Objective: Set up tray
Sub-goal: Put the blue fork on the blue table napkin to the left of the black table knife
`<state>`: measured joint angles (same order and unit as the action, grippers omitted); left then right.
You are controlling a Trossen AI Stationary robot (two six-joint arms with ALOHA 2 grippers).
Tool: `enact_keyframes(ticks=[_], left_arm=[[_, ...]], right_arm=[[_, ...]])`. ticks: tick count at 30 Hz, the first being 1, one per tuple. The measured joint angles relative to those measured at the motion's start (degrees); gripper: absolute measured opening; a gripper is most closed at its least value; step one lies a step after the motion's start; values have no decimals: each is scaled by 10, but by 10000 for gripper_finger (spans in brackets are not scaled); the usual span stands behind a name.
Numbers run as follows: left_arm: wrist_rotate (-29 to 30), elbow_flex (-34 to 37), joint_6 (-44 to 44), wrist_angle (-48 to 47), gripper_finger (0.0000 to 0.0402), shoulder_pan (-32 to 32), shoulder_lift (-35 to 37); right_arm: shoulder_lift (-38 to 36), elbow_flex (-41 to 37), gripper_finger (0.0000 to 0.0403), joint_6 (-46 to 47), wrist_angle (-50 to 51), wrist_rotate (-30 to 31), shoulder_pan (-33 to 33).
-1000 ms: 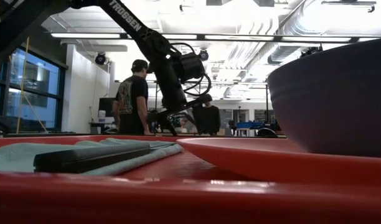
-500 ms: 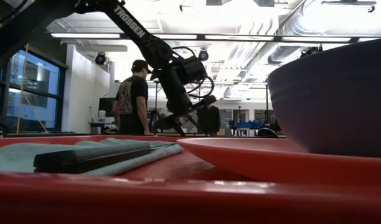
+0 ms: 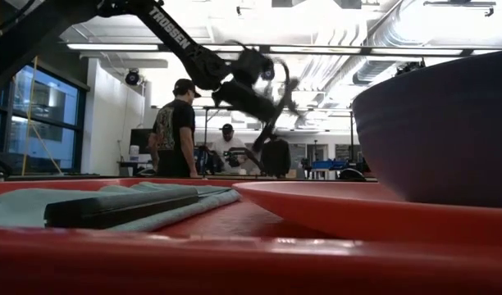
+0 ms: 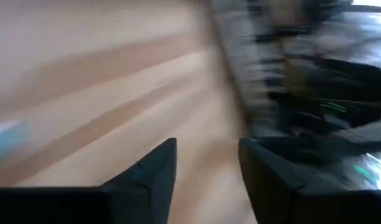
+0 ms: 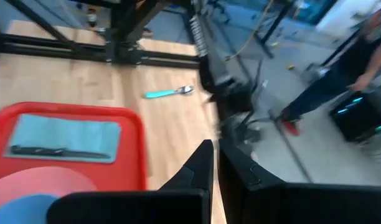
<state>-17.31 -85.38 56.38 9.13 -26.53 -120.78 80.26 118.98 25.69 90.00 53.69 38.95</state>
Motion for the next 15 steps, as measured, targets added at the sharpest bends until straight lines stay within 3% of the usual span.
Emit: enact_keyframes(ticks=[3, 10, 15], left_arm=[[-57, -2, -47, 79, 178, -14, 17], [-103, 0, -256, -83, 136, -75, 157], [-124, -1, -398, -198, 124, -102, 284]], right_arm=[[-10, -1, 0, 12, 0, -39, -11], [-72, -98, 0, 42, -1, -45, -29], [-113, -186, 0, -16, -82, -94, -123]])
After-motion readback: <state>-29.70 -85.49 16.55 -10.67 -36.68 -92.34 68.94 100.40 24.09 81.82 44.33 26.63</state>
